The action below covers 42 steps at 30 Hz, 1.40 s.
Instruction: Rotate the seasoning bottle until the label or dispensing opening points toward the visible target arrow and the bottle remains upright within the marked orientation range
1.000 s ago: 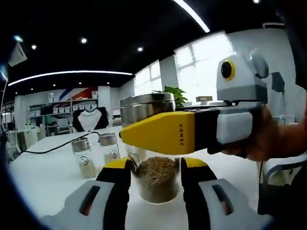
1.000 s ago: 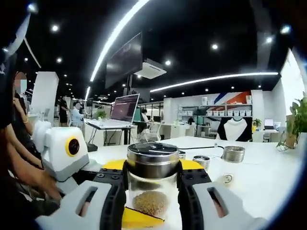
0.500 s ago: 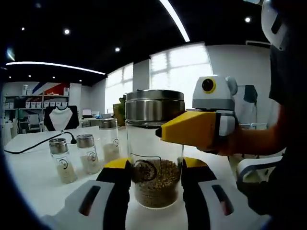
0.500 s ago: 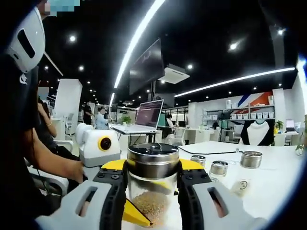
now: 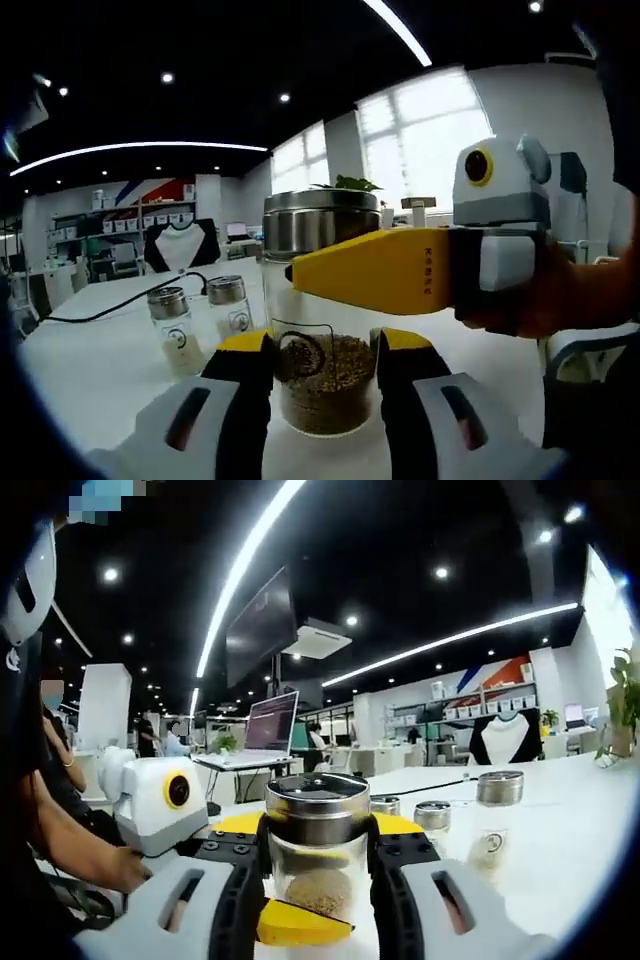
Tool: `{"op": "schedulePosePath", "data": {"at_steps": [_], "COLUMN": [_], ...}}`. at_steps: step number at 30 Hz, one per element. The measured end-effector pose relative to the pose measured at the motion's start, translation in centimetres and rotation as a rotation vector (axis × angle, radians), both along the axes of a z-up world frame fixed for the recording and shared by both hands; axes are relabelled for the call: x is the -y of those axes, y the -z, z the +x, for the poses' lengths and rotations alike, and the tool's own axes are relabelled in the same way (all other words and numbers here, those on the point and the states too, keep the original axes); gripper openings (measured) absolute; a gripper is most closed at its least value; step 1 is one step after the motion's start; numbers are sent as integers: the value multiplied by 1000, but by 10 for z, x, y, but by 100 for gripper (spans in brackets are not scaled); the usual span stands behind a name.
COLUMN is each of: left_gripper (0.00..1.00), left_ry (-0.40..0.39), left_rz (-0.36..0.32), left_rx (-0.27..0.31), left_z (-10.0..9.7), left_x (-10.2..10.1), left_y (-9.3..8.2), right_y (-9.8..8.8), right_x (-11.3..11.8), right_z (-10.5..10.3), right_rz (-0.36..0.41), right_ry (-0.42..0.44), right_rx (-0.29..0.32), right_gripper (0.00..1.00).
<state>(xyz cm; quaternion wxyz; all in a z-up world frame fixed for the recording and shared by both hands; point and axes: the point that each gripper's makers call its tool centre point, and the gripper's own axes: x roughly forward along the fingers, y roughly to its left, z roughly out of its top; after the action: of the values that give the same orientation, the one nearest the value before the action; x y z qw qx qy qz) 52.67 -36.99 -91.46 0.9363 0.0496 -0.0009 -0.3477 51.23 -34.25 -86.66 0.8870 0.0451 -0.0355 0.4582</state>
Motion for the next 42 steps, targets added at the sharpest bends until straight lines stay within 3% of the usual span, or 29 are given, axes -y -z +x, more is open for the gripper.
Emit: {"op": "schedulePosePath", "data": {"at_steps": [7, 8, 10, 14, 16, 19, 22, 28, 34, 39, 42], "left_gripper": [43, 43, 43, 43, 43, 44, 44, 44, 44, 44, 44], "left_ry": [-102, -80, -35, 42, 124, 192, 248, 322, 201, 106, 36], "left_rz": [19, -10, -50, -65, -69, -102, -136, -110, -1, 7, -5], "left_rx": [1, -28, -2, 8, 16, -5, -43, -93, -99, -68, -67], "left_z": [3, 2, 0, -6, -12, -18, -22, -29, -19, -11, -4], "left_x": [-1, 0, 2, 5, 10, 13, 15, 22, 17, 11, 4], "left_y": [6, 8, 3, -2, -4, -6, -6, 2, 16, 14, 13], "right_y": [6, 7, 5, 0, -4, -11, -16, -15, 1, 0, 1], "right_x": [-1, 0, 3, 4, 5, 6, 10, 7, 0, 1, 8], "right_z": [7, 6, 5, 1, -2, -12, -17, -25, -20, -8, 5], "right_rz": [-10, -36, -38, -20, -24, 12, 30, 1, -48, 1, 1], "right_ry": [84, 88, 71, 1, -37, -149, -200, -256, -213, -117, 9], "right_rx": [-39, -27, -6, -21, 12, -2, -4, 2, 0, -33, -64], "right_gripper": [38, 38, 38, 38, 38, 38, 38, 38, 38, 39, 38]}}
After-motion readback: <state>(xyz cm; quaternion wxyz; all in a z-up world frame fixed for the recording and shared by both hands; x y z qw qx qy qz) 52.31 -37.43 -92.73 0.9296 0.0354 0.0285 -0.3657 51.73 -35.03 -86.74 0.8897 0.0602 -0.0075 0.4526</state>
